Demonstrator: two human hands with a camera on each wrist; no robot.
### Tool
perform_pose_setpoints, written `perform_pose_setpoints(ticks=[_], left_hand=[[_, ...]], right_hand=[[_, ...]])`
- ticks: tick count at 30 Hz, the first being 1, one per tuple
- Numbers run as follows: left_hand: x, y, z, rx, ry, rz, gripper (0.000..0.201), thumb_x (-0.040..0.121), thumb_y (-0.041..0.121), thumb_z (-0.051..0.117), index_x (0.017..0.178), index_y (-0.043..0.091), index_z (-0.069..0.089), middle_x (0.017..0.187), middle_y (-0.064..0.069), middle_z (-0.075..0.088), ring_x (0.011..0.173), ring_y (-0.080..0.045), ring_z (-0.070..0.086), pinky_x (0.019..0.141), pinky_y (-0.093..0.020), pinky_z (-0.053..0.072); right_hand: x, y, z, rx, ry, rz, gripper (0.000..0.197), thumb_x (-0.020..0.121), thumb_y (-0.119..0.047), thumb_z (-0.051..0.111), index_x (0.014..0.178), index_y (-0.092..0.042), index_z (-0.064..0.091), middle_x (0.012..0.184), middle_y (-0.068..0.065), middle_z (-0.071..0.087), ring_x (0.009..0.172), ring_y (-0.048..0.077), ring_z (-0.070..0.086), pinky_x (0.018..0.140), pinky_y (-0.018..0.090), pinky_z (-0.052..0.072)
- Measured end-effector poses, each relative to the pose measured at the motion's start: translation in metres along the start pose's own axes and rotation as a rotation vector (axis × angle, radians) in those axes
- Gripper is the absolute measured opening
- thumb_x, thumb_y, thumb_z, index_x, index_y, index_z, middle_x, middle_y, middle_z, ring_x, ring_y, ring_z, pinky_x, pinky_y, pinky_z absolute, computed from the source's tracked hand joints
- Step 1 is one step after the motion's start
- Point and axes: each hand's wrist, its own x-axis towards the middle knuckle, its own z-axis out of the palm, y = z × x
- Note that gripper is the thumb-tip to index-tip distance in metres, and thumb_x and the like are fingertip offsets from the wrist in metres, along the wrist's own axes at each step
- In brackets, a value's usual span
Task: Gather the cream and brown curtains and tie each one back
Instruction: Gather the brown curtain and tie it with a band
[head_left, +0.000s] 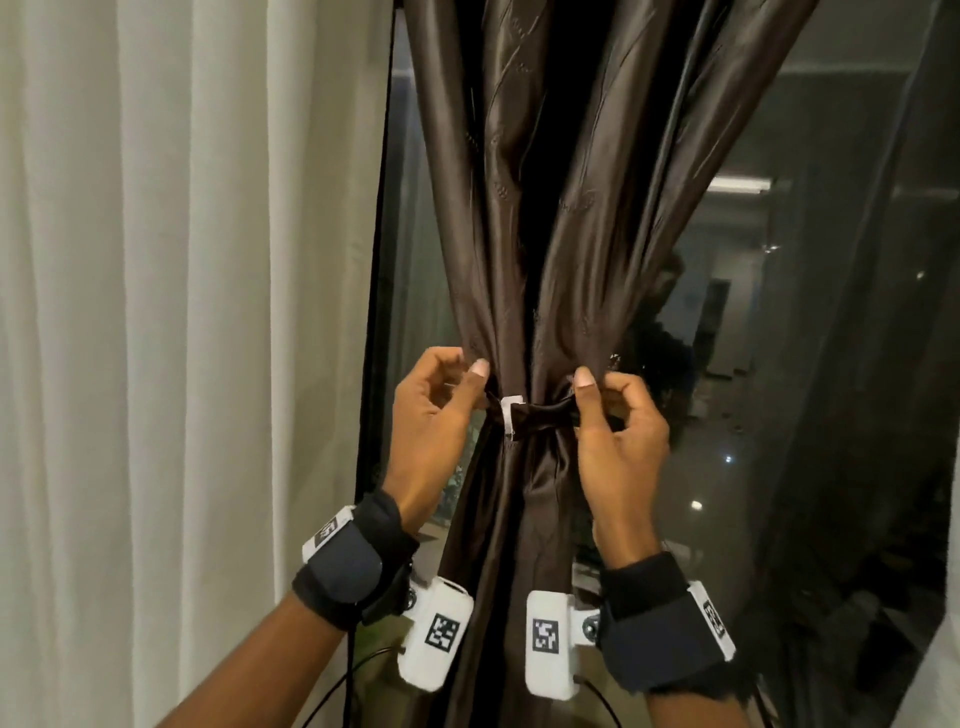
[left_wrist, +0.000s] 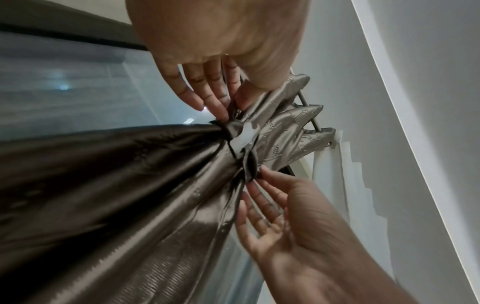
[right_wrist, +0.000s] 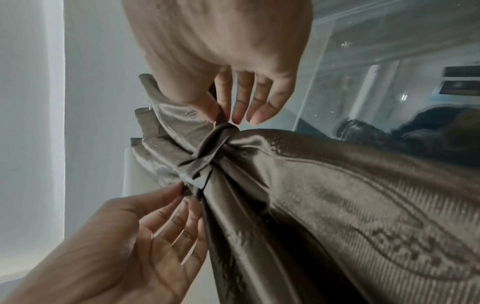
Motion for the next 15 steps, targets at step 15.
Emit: perform_pose_setpoints(ticks=[15], left_hand=[[-0.05, -0.035, -0.151, 0.333, 0.177, 0.036, 0.018, 0.101, 0.01, 0.07, 0.1, 0.027, 0.071, 0.098, 0.012, 0.077, 0.081, -0.019, 0.076, 0.074, -0.033, 0.064]], right_hand=[[-0.14, -0.03, 0.093, -0.006, -0.109, -0.201, 0.006, 0.099, -0.024, 0.072, 0.103, -0.024, 0.068, 0.083, -0.012, 0.07, 0.062, 0.014, 0.067, 0.055, 0.028, 0.053]])
